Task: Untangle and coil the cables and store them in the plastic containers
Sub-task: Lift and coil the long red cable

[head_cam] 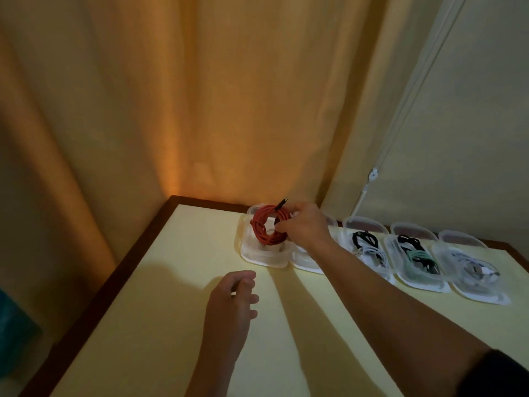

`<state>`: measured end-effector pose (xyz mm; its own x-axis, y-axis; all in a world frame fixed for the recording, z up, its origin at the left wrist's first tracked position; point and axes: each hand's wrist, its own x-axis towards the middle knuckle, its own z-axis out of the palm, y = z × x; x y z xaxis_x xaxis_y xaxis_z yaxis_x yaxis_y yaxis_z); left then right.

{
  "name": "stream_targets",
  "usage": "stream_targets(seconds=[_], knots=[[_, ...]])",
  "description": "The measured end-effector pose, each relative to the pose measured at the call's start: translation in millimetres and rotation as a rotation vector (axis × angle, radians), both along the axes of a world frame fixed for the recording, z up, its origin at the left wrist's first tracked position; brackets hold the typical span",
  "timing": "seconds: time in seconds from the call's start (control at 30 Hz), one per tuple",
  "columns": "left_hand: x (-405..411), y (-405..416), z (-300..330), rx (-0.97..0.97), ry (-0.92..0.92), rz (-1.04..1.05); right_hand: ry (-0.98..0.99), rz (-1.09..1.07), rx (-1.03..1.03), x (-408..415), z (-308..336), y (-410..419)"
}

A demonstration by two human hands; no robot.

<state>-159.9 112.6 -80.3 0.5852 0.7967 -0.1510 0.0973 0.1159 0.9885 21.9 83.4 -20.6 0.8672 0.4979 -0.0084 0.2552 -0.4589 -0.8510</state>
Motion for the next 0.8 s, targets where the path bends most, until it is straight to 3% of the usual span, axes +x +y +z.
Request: stream_targets(seconds=[0.2, 0.43, 0.6, 0.8], knots=[[-8.4, 13.6, -1.1, 0.035, 0.048, 0.014, -0.142, 0.060, -0.335, 13.1, -12.2, 25.7], [-13.7, 13.8, 2.9, -0.016, 0.064, -0.001, -0.435, 0.093, -0.568, 7.3, -19.5, 32.4], [-13.8, 12.6, 6.7, -0.060, 0.068, -0.024, -0.599, 0.066, -0.644, 2.7, -20.9, 32.5], [-15.2, 12.7, 8.8, -0.077, 0.050, -0.034, -0.571, 0.130, -0.585, -1.2, -19.1, 30.3]])
